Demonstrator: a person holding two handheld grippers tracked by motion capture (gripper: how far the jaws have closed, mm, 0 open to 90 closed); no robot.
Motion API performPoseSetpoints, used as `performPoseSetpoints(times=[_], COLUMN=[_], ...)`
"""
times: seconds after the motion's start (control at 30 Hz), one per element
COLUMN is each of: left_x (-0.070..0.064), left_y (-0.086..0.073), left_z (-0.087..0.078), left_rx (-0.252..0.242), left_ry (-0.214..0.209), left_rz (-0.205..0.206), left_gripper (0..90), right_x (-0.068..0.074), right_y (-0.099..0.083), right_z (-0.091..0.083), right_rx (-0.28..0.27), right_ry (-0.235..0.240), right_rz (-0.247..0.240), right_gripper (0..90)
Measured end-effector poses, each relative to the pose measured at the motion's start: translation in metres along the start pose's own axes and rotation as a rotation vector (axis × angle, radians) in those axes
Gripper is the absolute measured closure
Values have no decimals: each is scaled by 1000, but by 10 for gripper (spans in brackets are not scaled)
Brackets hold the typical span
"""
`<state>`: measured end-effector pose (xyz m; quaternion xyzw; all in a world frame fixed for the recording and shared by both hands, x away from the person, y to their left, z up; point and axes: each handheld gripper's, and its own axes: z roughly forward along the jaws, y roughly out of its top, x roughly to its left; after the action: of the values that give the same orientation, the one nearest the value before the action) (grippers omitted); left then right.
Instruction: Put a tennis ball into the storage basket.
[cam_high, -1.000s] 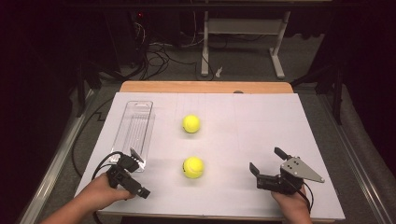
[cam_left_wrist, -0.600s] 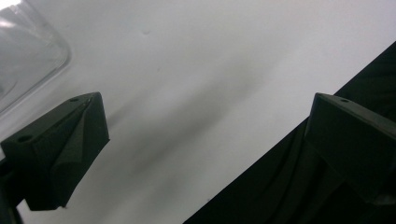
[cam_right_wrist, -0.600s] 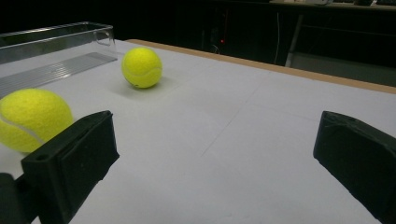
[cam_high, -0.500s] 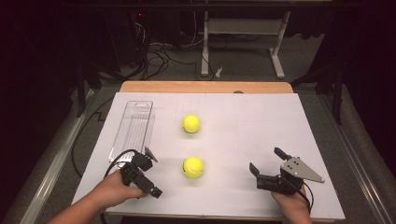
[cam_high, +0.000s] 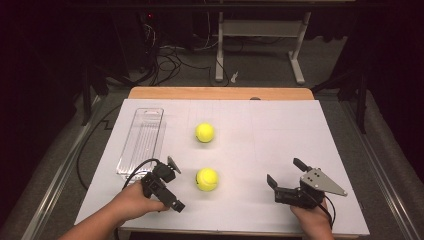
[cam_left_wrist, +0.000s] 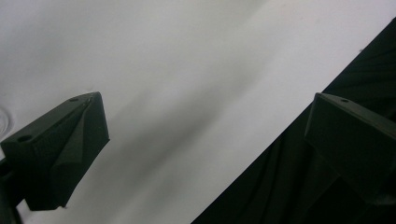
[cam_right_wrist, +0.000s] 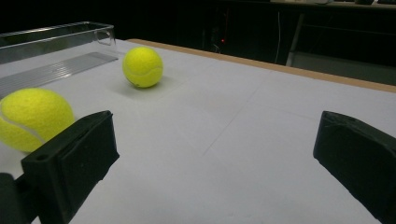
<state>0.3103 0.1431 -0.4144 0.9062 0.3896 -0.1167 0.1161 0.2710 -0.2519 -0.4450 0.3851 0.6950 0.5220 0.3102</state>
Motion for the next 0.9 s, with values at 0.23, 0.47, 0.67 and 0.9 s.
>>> performPoseSetpoints(times=[0.23, 0.47, 0.67, 0.9], left_x=[-8, -14, -15, -18], left_y=[11, 19, 26, 32], left_z=[-1, 1, 2, 1], left_rx=[-15, -25, -35, -46], left_ry=[-13, -31, -42, -50], left_rz=[29, 34, 39, 44], left_gripper=[7, 7, 7, 6], right_x=[0, -1, -3, -2], right_y=[0, 0, 1, 1], right_z=[0, -1, -2, -2], right_rx=[0, -3, -7, -7], right_ry=[1, 1, -5, -4], right_rz=[-2, -4, 4, 1], right_gripper=[3, 3, 3, 3])
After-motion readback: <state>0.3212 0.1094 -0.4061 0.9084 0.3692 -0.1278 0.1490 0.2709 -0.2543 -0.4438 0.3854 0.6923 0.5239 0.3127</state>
